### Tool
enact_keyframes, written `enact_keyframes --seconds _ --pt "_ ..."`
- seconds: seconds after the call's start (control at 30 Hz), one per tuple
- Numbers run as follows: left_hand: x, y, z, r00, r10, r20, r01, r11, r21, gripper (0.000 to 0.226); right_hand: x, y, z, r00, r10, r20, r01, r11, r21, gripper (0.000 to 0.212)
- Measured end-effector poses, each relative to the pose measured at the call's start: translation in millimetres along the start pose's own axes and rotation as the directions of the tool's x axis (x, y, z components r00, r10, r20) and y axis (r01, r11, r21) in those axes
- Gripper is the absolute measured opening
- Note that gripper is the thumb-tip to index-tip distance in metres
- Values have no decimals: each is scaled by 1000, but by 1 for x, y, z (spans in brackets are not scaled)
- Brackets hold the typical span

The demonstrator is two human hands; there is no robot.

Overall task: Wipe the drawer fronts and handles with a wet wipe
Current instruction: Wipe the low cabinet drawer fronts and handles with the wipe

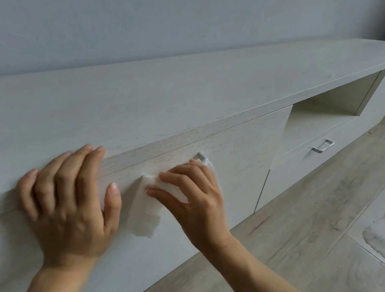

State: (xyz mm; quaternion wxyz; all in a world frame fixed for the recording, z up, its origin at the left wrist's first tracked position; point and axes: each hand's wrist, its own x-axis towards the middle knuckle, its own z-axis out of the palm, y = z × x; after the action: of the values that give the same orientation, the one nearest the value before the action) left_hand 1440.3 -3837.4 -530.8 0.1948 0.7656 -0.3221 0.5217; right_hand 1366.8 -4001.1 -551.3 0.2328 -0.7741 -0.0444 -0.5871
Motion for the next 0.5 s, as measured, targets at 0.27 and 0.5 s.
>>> enact_keyframes --seconds 0.27,0.5 --pt "3 2 -3 999 7 -31 -3 995 105 45 -3 -11 13 1000 12 14 -12 1000 -12 18" --pt "3 -1 -11 999 30 41 -35 992 118 45 -3 -4 7 1000 -4 12 4 999 -52 22"
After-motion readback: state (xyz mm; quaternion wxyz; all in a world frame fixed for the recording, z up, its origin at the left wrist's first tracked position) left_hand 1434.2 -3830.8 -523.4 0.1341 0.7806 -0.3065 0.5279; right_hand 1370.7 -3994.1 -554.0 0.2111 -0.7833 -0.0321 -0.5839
